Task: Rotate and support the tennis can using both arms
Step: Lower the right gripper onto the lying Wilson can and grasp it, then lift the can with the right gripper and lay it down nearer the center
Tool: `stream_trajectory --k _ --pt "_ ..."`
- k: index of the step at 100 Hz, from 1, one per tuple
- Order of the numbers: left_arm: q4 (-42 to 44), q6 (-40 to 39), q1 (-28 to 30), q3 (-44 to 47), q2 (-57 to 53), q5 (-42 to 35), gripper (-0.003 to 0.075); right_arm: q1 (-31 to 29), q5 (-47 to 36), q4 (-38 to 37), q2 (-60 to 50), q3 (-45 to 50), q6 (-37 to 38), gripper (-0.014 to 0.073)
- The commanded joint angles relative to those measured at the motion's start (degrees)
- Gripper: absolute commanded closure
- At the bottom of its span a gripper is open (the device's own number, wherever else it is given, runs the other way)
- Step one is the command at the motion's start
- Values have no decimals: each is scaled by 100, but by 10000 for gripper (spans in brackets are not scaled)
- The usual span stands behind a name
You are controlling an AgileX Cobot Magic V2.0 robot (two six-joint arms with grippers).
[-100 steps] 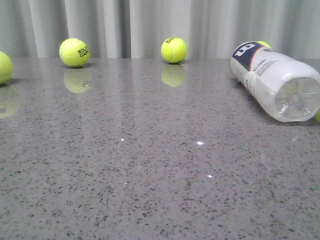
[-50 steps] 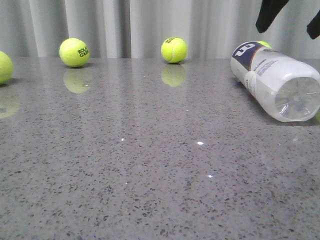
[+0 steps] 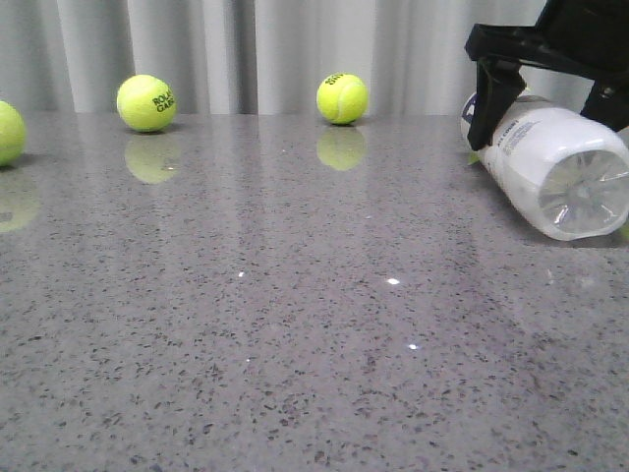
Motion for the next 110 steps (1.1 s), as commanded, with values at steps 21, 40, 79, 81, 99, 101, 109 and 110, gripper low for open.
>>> stream_trajectory --k 21,40,79,81,99,101,109,110 --pt "-43 -41 1 272 -217 -474 741 -6 -172 90 -216 -188 -71 252" --pt "-43 -41 1 272 -217 -474 741 -6 349 90 -216 -656 -173 328" --pt "-43 -41 1 272 -217 -474 741 532 1814 1215 -212 -2459 -3679 328" --pt "-43 -41 1 272 -217 -474 741 604 1808 1237 -212 -2482 -3930 328" --pt "-43 -41 1 272 -217 -474 741 1236 1794 1244 -115 -2508 -6028 328" --pt "-43 -41 1 272 -217 -474 741 1279 1794 1244 -89 -2508 -6248 328" --pt "-43 -41 1 272 -217 -474 741 1526 1758 1225 74 -2508 -7005 328" --pt "-43 -41 1 272 -217 -474 741 1542 1750 1211 107 -2508 -7090 328"
